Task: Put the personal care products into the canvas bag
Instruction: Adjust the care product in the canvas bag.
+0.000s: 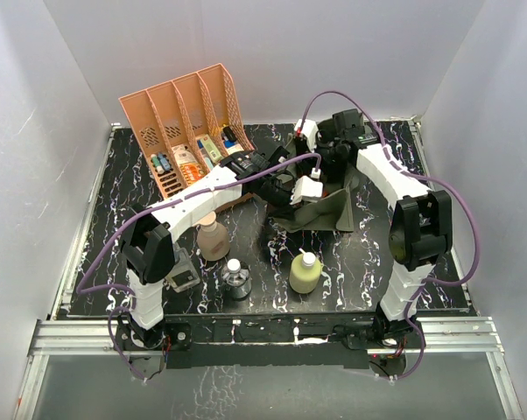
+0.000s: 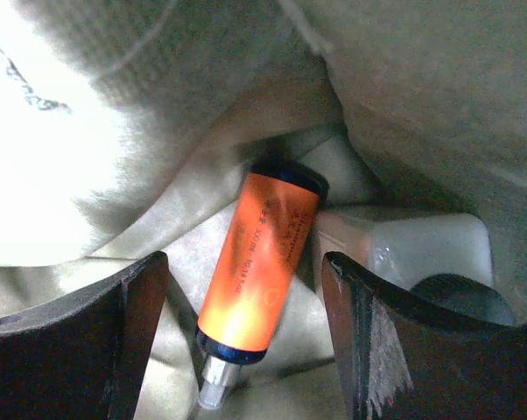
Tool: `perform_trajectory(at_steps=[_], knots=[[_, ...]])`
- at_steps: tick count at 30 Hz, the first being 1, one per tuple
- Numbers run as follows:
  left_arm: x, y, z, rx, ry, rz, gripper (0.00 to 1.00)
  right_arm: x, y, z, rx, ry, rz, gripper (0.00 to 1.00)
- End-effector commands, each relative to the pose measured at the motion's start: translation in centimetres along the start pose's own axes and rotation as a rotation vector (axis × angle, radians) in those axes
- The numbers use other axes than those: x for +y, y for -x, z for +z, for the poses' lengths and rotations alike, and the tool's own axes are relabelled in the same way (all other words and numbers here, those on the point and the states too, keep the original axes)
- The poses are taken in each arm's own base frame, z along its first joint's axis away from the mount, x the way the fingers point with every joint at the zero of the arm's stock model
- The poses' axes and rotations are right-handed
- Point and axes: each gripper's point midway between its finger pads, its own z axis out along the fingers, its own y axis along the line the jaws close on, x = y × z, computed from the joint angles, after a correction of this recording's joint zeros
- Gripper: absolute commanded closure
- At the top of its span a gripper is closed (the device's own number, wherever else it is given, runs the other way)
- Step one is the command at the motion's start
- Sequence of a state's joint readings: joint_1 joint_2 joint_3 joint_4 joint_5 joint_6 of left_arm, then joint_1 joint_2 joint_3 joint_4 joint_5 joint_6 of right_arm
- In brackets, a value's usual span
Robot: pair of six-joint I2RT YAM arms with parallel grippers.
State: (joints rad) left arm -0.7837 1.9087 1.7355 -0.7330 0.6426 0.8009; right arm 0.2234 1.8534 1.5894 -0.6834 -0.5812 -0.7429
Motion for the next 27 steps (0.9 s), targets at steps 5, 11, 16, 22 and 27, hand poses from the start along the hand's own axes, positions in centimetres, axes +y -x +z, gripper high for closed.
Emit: perform_trajectory(at_steps=[5,11,16,22,27], knots=[[0.1,1.1,-0.1,-0.034,0.001,0.012,0.9,0.4,-3.8,2.2,0.082,-0.058,0.141,0.26],[0.2,0.9,-0.2,-0.029,0.007,0.006,0.89,0.6,-6.7,3.6,0.143,-0.057,0.141,0.25],[0.4,0.8,-0.6,-0.015,0.04,-0.006,0.89,0.9,-7.8,3.5,0.127,-0.035,0.197,0.25],[0.8,0.6,-0.8,-0.004,0.068,-0.022,0.89,1.6,-6.5,1.1,0.009,-0.017,0.128,0.26],[1.1,0.8,-0.8,-0.003,0.081,-0.024,0.89,1.6,-2.7,-0.9,-0.111,-0.018,0.04,0.26]])
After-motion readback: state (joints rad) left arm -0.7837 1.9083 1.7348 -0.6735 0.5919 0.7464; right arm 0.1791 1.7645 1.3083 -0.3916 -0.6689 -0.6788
